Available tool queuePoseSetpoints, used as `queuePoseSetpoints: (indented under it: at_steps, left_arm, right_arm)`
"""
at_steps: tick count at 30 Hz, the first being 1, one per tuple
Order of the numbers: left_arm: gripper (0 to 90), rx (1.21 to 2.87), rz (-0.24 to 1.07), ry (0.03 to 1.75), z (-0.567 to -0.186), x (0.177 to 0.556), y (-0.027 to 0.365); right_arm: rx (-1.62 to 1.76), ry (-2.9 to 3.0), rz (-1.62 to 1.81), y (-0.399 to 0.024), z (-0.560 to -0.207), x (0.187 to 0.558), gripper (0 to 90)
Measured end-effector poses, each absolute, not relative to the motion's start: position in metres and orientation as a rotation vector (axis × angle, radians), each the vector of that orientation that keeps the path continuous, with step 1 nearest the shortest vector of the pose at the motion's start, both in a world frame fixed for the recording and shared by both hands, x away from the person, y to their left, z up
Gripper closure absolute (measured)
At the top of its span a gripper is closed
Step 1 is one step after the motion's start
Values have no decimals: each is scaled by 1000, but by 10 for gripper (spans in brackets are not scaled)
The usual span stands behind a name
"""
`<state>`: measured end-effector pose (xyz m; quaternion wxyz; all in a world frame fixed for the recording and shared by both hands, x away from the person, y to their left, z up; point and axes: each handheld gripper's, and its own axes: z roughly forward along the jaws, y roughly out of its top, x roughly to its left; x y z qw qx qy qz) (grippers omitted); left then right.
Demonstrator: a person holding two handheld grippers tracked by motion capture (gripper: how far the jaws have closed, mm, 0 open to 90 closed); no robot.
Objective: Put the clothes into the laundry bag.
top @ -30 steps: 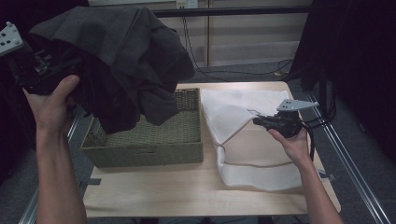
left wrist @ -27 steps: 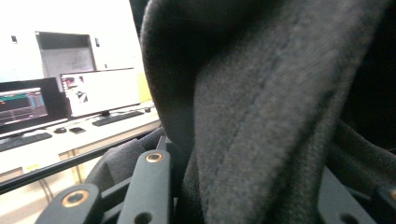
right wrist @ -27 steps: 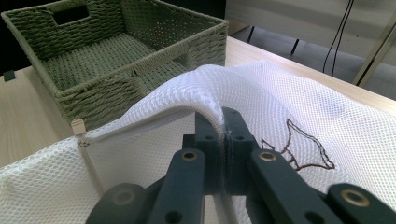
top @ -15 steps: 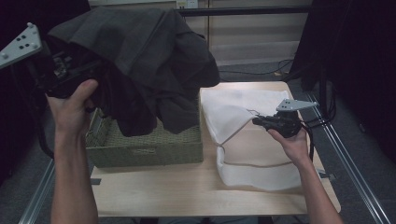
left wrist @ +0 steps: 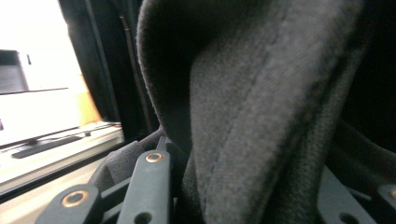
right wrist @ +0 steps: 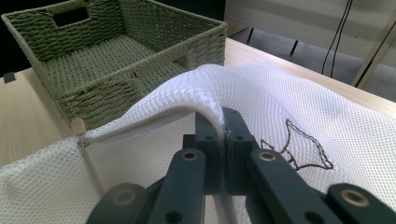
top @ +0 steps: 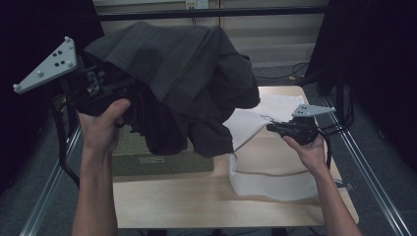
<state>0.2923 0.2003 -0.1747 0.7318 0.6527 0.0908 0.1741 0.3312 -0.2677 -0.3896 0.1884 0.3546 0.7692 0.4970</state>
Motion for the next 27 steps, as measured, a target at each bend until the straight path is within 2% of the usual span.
queuePoseSetpoints:
  at_steps: [14,27]
  left_arm:
    - [660,1460,270,92,-193,269,154]
    - [656,1490,188,29,-224,246,138]
  right_arm:
    - [1017,2147,1423,-273,-389,331,873]
    - [1015,2145,1430,-276,-387,329,873]
